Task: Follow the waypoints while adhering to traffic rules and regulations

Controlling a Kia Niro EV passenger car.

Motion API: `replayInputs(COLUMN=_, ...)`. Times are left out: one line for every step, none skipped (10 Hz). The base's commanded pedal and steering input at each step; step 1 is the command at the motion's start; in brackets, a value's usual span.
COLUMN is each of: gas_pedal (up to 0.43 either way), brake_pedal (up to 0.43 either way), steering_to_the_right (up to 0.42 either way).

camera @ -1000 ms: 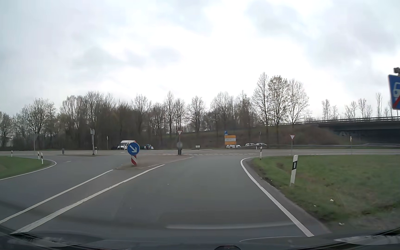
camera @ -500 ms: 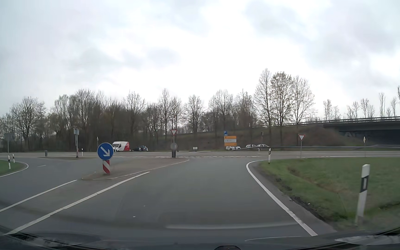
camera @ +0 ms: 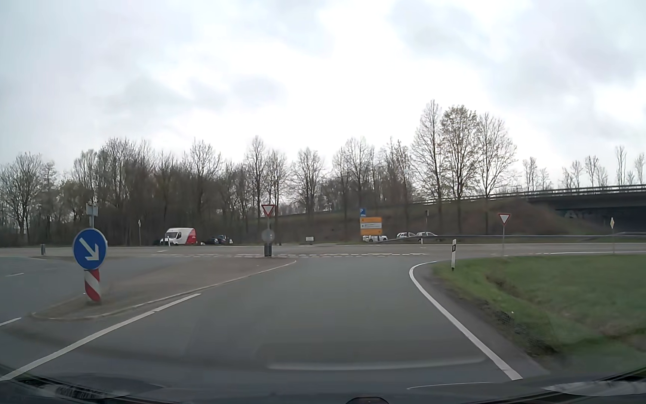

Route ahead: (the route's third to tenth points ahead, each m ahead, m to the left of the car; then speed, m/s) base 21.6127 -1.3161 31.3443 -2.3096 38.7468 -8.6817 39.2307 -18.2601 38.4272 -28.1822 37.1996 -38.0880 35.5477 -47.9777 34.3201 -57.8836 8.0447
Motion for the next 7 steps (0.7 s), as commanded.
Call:
replayInputs(gas_pedal=0.039, brake_pedal=0.0, steering_to_the_right=0.012)
replayInputs(gas_pedal=0.039, brake_pedal=0.0, steering_to_the_right=0.012)
replayInputs(gas_pedal=0.039, brake_pedal=0.0, steering_to_the_right=0.013)
replayInputs(gas_pedal=0.039, brake_pedal=0.0, steering_to_the_right=0.013)
replayInputs(gas_pedal=0.039, brake_pedal=0.0, steering_to_the_right=0.013)
replayInputs(gas_pedal=0.039, brake_pedal=0.0, steering_to_the_right=0.015)
replayInputs(gas_pedal=0.039, brake_pedal=0.0, steering_to_the_right=0.016)
